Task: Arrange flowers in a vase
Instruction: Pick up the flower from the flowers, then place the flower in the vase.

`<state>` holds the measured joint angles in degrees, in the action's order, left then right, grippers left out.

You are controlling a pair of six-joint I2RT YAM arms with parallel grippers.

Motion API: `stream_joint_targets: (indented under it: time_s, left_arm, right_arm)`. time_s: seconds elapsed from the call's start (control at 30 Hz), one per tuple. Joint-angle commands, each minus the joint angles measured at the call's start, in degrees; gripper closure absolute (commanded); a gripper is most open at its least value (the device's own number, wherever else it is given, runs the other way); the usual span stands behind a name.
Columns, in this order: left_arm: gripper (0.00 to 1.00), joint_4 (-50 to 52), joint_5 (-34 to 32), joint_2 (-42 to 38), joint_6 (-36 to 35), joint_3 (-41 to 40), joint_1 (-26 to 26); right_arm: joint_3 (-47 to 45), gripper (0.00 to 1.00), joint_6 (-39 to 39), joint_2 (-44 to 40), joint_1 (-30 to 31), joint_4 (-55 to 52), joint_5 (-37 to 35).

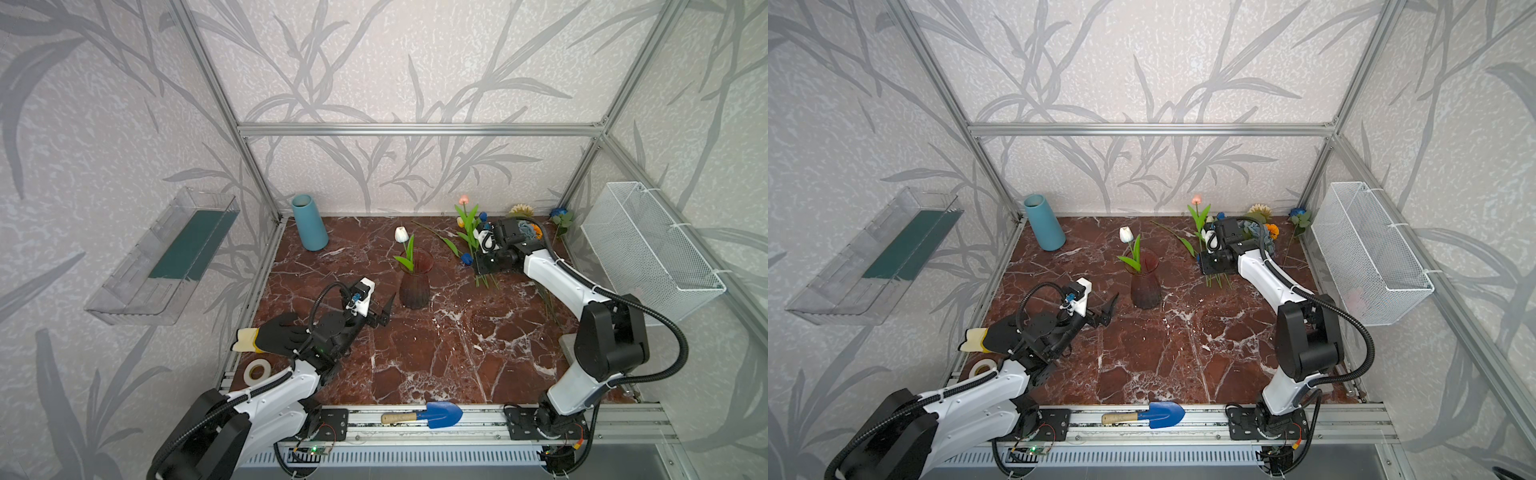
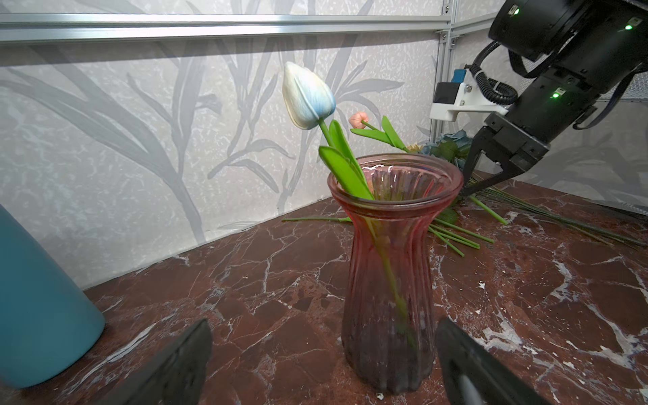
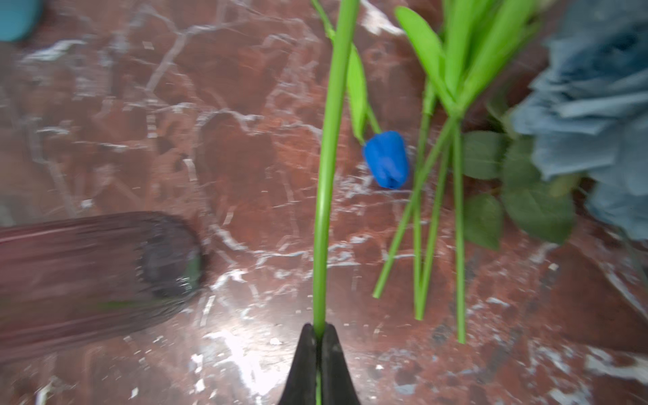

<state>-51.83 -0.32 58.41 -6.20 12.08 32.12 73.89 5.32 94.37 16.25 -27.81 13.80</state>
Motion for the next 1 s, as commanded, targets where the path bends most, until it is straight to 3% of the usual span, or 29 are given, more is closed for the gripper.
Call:
stream_joint_targets:
  time_s: [0.0,0.2,0.4,0.6,0.97]
  left_arm:
    - [0.01,-3.9,-2.0,0.2,1.1,0.7,-0.3]
    - [0.01,-4.3,-2.0,0.7,0.5,1.3,-0.3]
    - [0.01,-6.4,-0.4,1.3,0.0,0.8,-0.3]
    - [0.01,-4.2,-0.1,-0.5,-0.4,0.8,-0.3]
    - [0.01,-0.2,-0.8,-2.7,-1.0,0.6,-0.3]
  right_arm:
    - [-1.6,1.00,1.2,-6.6,2.4,11.4,7.0]
    - [-7.7,1.00,9.8,-13.4,8.9,37.3,12.1]
    - [-7.5,1.00,14.0,-9.2,14.9,56.4,13.2]
    - [-6.1,1.00,12.1,-3.0,17.2,62.4,11.5]
    - [-16.3,1.00,2.7,-5.2,17.6,64.7,5.6]
